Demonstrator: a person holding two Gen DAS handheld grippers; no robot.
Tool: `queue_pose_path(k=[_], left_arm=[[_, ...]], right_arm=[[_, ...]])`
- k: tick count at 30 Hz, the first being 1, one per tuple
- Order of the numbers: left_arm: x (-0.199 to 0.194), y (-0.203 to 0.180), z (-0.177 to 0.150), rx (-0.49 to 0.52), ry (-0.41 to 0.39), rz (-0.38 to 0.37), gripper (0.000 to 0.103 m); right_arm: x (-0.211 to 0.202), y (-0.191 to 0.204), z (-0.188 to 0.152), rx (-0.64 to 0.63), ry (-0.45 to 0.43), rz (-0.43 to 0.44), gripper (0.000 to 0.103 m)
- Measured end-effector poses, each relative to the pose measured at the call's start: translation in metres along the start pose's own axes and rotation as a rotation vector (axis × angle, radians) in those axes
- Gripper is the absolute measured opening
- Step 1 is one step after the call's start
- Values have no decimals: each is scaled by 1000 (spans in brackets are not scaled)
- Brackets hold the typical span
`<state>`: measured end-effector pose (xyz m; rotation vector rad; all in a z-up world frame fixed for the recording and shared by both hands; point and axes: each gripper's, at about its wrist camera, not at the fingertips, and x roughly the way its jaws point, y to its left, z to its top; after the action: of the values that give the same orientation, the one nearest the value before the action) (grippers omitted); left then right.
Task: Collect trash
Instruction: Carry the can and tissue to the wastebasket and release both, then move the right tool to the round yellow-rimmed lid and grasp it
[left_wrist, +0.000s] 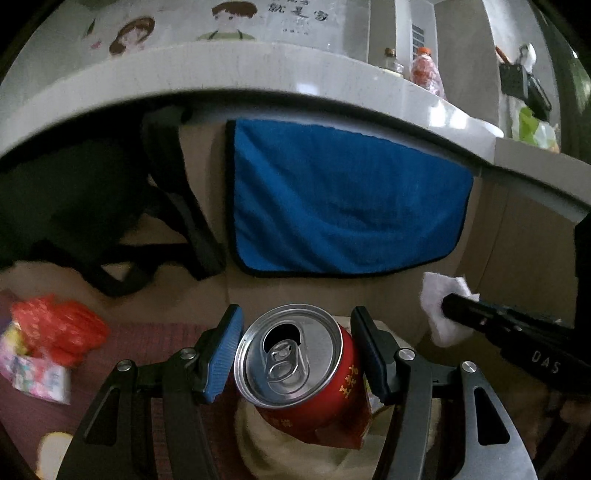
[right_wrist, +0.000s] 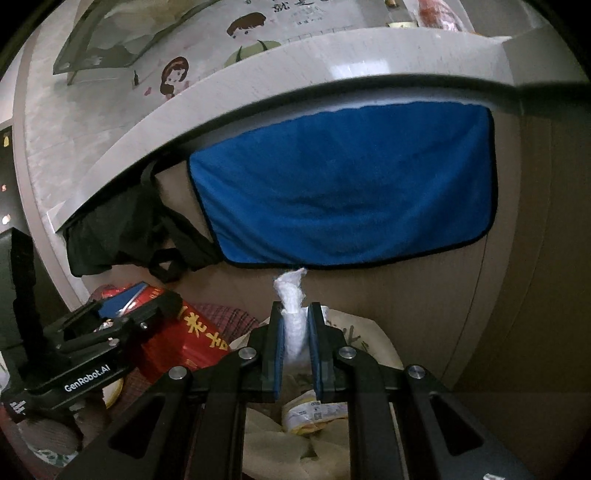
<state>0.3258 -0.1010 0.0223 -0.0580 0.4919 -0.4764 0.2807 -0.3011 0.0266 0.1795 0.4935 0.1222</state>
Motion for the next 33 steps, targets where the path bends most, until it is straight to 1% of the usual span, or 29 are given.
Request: queue_pose_path(k=[1, 2, 3, 4, 5, 8, 11, 14, 17, 22, 25, 29, 33], left_arm=[[6, 5, 0, -29, 15, -56, 61], [13, 9, -1, -49, 33, -98, 61], [20, 12, -2, -60, 57, -117, 61], [27, 13, -4, -64, 84, -121, 61], [34, 15, -7, -66, 107, -118, 61], [48, 19, -16, -63, 154, -118, 61], [58, 23, -23, -81, 183, -118, 61], [62, 32, -26, -125, 191, -134, 61], [55, 39, -23, -138, 178, -111, 61], [28, 57, -15, -139, 149, -61, 61], [5, 71, -14, -125, 128, -6, 61], [-34, 97, -14, -125, 90, 58, 61], [-69, 128, -15, -135, 63, 111, 61]], right_arm=[[2, -2, 0, 5, -5, 12, 13], [3, -4, -1, 9, -11, 17, 16], [7, -6, -2, 11, -9, 20, 22], [13, -10, -5, 16, 6, 23, 40], [18, -13, -7, 26, 20, 23, 47], [36, -23, -19, 58, 73, 18, 47], [48, -29, -31, 80, 93, -7, 47], [53, -34, -36, 103, 100, -23, 47], [54, -34, -37, 103, 98, -39, 47], [52, -31, -39, 114, 102, -50, 47], [48, -25, -39, 120, 96, -55, 47], [35, -4, -40, 108, 73, -28, 42], [29, 34, -38, 54, 75, 24, 42]])
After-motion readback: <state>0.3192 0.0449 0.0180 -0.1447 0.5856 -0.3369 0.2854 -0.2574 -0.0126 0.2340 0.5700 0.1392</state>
